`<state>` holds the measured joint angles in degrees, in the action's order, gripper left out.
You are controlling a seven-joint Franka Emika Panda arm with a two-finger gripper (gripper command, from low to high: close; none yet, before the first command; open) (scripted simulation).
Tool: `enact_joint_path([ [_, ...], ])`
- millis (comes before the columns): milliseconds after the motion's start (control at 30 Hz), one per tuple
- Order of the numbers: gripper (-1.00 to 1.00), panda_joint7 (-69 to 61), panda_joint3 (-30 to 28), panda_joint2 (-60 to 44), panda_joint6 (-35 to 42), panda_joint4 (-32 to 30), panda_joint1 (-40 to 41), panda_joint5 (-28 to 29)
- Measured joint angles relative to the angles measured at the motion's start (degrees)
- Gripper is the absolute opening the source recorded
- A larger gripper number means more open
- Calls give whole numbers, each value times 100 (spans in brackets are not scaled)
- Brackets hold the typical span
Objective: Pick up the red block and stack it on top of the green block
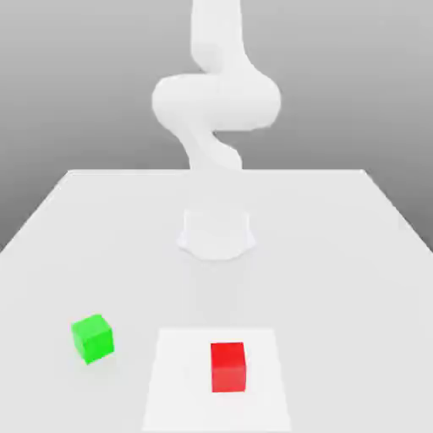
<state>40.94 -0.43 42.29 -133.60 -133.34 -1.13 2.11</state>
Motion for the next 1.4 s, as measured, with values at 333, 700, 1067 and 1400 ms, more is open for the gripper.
enact_joint_path([
  [333,0,-2119,-369,-1433,-713,-623,-453,661],
  [700,0,-4849,-909,-2971,-1521,-1307,-912,771],
  [1067,0,-8381,-989,-4501,-2374,-2009,-1171,-243],
  [1400,-100,-9119,-478,-5829,-3442,-1887,-794,-906],
])
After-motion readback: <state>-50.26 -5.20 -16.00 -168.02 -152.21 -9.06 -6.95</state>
